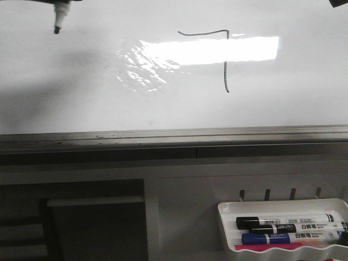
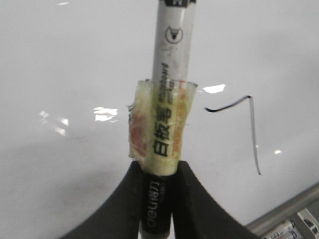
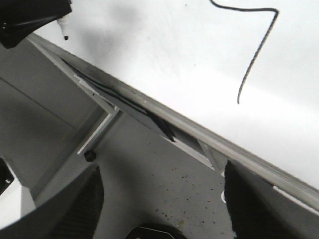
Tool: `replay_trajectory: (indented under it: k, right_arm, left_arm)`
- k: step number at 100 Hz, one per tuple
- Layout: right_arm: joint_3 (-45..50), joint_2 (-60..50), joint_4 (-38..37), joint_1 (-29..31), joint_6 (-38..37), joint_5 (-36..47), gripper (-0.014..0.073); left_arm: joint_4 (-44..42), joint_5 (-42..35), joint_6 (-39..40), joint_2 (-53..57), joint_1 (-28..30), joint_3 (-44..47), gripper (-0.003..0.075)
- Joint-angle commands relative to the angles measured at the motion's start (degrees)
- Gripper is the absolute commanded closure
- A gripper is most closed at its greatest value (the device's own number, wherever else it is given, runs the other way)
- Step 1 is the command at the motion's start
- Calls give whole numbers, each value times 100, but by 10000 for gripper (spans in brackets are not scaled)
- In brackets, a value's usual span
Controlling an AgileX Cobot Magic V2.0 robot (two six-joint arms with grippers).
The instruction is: Write number 7 on whiteboard
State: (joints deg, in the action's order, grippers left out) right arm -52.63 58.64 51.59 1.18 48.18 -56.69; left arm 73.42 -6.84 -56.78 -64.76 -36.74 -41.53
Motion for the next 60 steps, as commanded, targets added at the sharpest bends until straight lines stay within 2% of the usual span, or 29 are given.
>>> replay_trajectory:
  k: [1,16,42,60]
  right_arm:
    - [-46,-127,412,40,24,306,137]
    - [34,-115,588,40,24,363,137]
    - [33,-115,588,40,24,350,137]
    - [33,-115,588,40,24,296,137]
  left_arm:
    - [636,-221,52,68,185,-46,741]
    - [815,-221,52,-340,354,-195,741]
    - [815,-279,52,-1157,371,-737,741]
    - [815,-350,52,-1412,371,-796,741]
